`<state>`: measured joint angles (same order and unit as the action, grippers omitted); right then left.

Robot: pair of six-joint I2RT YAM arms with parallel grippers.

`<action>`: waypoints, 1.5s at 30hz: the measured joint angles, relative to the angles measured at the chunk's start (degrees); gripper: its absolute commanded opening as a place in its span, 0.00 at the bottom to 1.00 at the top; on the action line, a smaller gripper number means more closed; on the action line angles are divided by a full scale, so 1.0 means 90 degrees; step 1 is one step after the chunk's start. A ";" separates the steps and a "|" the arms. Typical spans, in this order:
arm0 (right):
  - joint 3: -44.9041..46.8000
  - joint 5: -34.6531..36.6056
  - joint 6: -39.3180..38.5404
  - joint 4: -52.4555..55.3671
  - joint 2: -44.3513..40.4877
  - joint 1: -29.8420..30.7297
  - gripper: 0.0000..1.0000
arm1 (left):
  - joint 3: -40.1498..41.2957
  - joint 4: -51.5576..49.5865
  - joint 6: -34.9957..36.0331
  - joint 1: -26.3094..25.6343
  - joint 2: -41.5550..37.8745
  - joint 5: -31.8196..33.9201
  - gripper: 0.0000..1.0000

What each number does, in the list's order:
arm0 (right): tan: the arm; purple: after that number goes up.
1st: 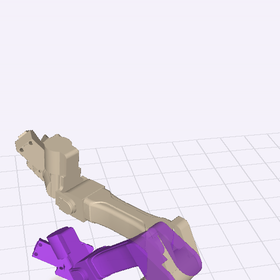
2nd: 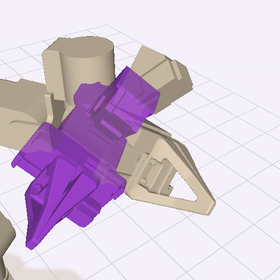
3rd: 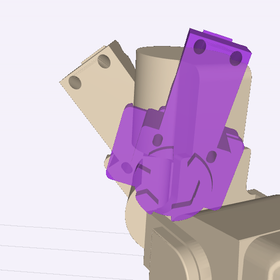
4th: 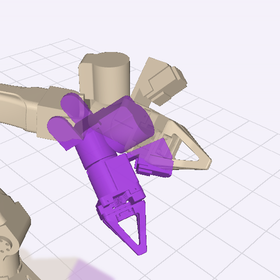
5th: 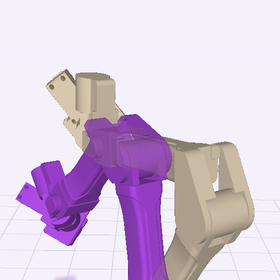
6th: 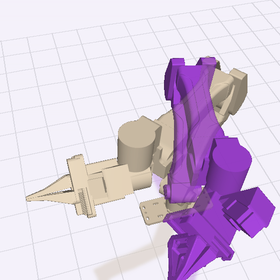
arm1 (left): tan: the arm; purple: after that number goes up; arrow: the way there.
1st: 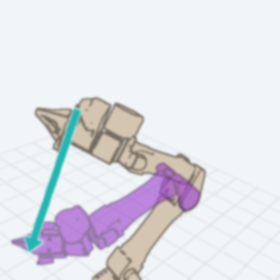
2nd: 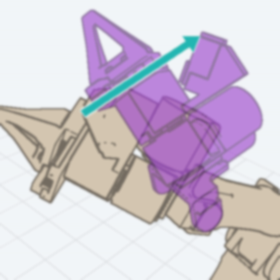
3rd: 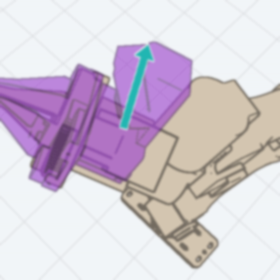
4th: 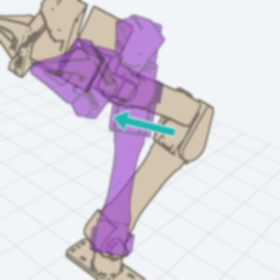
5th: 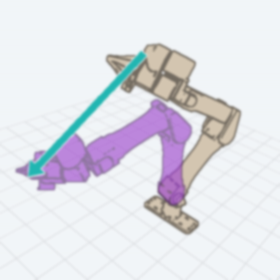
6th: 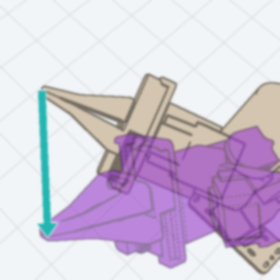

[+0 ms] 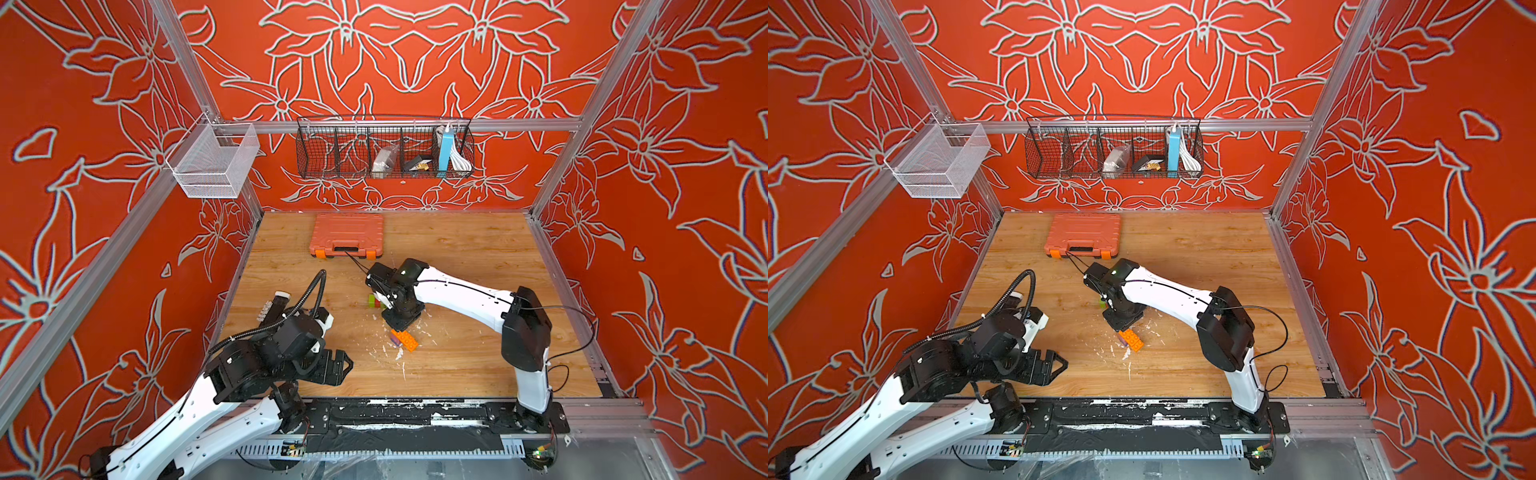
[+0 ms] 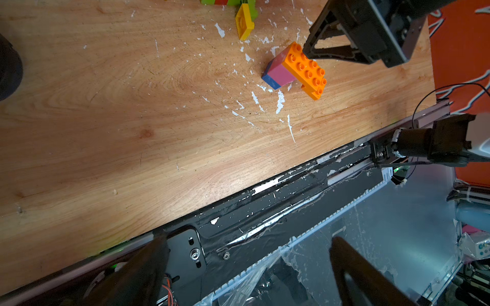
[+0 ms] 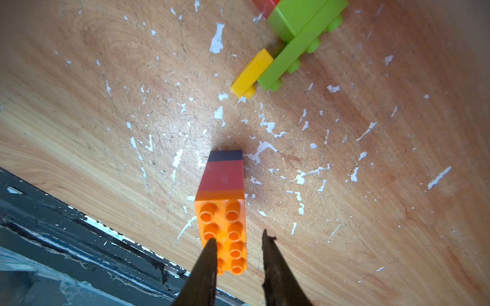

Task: Assemble the letter r with lego
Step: Assemble the lego brick with the lego brick.

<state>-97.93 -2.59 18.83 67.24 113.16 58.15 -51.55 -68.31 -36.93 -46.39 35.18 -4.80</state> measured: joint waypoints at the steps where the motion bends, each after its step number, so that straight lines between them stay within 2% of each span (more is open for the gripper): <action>1: 0.0032 0.0002 -0.0007 -0.0024 0.0019 0.0000 0.30 | 0.0002 -0.0002 -0.0002 0.0000 0.0010 0.0000 0.95; 13: 0.0510 -0.0092 0.0010 -0.0427 -0.0010 -0.0002 0.24 | 0.0027 -0.0002 -0.0019 0.0000 0.0058 0.0000 0.95; 25: 0.0522 -0.0066 0.0066 -0.0432 -0.0102 -0.0002 0.26 | 0.0070 -0.0015 -0.0022 0.0000 0.0058 0.0000 0.95; 33: -0.0112 0.0012 0.0109 0.0019 -0.0007 -0.0002 0.38 | 0.0070 -0.0024 -0.0068 0.0000 -0.0012 0.0085 0.95; 45: 0.0036 -0.0219 0.0185 -0.0036 -0.0260 -0.0002 0.70 | 0.0070 -0.0027 -0.0090 0.0000 -0.0056 0.0124 0.95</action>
<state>-97.60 -4.56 20.49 66.92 110.83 58.13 -50.92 -68.55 -37.74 -46.39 34.68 -3.68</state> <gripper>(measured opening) 0.673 0.950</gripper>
